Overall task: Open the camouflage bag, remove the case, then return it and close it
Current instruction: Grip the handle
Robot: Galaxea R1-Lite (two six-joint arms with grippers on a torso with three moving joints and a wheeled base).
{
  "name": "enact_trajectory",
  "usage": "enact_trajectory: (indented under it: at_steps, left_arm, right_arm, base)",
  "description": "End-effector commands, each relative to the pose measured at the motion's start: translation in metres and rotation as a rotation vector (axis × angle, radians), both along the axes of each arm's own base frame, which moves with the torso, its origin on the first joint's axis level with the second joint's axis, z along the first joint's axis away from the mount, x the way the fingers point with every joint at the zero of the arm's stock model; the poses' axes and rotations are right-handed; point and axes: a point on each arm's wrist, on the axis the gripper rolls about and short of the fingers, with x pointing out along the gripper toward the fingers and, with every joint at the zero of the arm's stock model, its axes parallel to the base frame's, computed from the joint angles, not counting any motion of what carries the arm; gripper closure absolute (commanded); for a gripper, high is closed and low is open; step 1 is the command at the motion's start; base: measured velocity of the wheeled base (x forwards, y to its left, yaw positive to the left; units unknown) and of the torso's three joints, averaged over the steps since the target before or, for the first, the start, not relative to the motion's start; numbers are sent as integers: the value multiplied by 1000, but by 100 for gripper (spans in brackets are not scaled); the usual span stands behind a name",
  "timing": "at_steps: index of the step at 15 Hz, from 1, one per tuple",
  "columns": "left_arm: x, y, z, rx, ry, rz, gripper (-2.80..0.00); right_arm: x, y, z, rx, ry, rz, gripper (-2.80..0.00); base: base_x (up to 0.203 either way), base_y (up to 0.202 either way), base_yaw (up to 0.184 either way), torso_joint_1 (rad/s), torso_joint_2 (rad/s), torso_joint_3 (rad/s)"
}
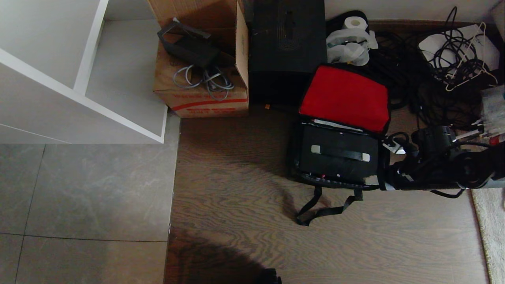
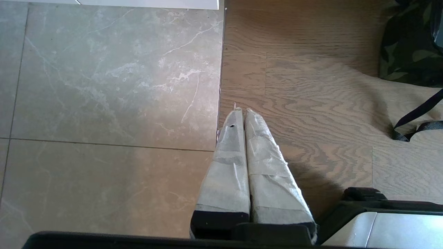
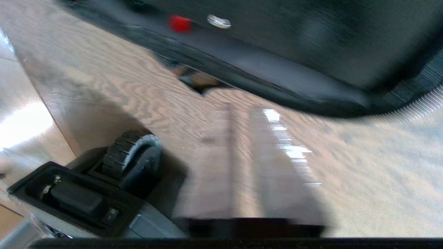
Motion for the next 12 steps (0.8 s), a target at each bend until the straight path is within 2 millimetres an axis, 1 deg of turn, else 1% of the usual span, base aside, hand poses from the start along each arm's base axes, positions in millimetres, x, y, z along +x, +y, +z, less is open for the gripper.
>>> enact_trajectory:
  at_steps: [1, 3, 4, 9, 11, 12]
  left_arm:
    - [0, 0, 0, 0, 2, 0, 0]
    - [0, 0, 0, 0, 2, 0, 0]
    - [0, 0, 0, 0, 2, 0, 0]
    - [0, 0, 0, 0, 2, 0, 0]
    - [0, 0, 0, 0, 2, 0, 0]
    - [0, 0, 0, 0, 2, 0, 0]
  right_arm:
    - [-4, -23, 0, 5, 4, -60, -280]
    - [-4, -39, 3, 4, -14, -106, -280]
    - [-4, -42, 0, 11, -2, -121, -280]
    - [-6, -45, -8, 76, 53, -190, -280]
    - [-4, -44, -16, 93, 83, -205, -280]
    - [0, -45, -15, 101, 76, -211, -280]
  base:
    - [0, 0, 0, 0, 0, 0]
    - [0, 0, 0, 0, 0, 0]
    - [0, 0, 0, 0, 0, 0]
    - [0, 0, 0, 0, 0, 0]
    - [0, 0, 0, 0, 0, 0]
    - [0, 0, 0, 0, 0, 0]
